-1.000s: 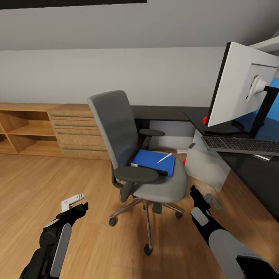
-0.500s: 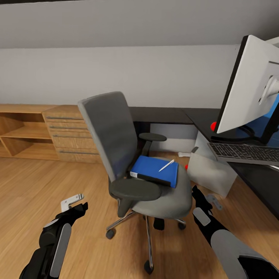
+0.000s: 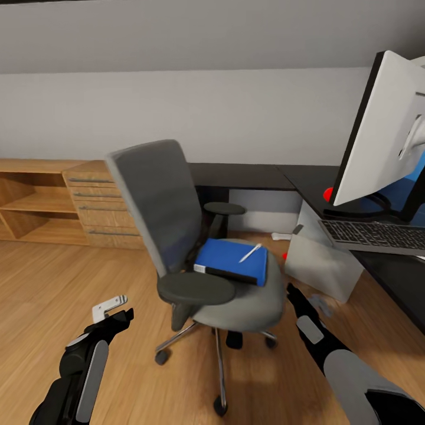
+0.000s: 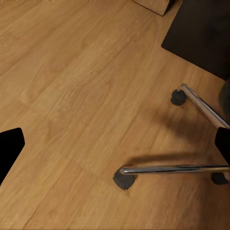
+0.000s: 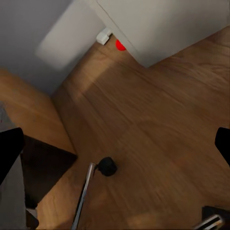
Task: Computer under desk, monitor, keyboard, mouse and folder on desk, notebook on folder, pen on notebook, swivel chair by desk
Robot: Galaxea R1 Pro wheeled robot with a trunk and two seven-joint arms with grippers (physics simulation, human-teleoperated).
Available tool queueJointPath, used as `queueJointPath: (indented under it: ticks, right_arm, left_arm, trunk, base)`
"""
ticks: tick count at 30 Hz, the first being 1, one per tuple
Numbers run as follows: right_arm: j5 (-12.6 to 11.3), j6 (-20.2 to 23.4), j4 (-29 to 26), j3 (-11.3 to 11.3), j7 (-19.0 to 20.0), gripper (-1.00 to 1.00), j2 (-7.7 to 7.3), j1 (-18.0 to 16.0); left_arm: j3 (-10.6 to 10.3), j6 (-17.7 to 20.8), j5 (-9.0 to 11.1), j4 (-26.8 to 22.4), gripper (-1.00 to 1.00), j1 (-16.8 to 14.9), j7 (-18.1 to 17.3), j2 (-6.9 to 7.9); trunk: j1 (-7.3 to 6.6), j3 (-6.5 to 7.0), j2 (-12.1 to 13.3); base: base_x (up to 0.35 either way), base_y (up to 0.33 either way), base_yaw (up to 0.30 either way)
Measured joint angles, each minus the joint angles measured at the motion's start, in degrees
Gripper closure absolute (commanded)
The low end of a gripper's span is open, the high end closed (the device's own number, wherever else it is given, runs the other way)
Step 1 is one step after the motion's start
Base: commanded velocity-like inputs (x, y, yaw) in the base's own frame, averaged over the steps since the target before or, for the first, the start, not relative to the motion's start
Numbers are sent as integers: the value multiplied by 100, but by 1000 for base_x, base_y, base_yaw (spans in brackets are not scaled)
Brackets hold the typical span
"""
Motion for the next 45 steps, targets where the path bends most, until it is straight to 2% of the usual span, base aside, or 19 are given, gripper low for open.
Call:
queueJointPath:
  ticks: [7, 9, 13, 17, 20, 34, 40, 45]
  right_arm:
    - [14, -15, -9, 10, 88, -100, 22, -1]
    - [51, -18, -18, -82, 73, -100, 8, -5]
    - [22, -17, -4, 11, 90, -100, 24, -1]
    - [37, -19, -10, -49, 85, -100, 20, -3]
    - [34, -20, -7, -4, 92, -100, 23, -2]
    - [50, -45, -16, -59, 78, -100, 23, -3]
    - [32, -84, -12, 14, 98, -100, 23, 0]
    - [65, -124, -22, -71, 86, -100, 10, -5]
  left_arm:
    - [5, -3, -13, -2, -100, 1, 10, 1]
    - [7, -3, -12, -4, -100, 3, 8, 1]
    - [5, -3, -13, -2, -100, 1, 4, 1]
    - [5, -3, -13, -4, -100, 2, 3, 1]
    - [0, -3, -13, -2, -100, 2, 4, 1]
    - [-2, -2, -12, 3, -100, 3, 3, 1]
    - [-5, -4, -6, 19, -100, 0, 3, 0]
    - [-2, -19, -4, 23, -100, 2, 3, -2]
  trunk:
    - [0, 0, 0]
    - [0, 1, -1]
    - [0, 0, 0]
    - [0, 0, 0]
    - [0, 0, 0]
    - [0, -7, 0]
    - [0, -11, 0]
    - [-4, 7, -1]
  base:
    - [3, 0, 167]
    - [0, 0, 265]
    - [0, 0, 272]
    - [0, 0, 274]
    - [0, 0, 278]
    - [0, 0, 280]
    - [0, 0, 65]
    - [243, 0, 146]
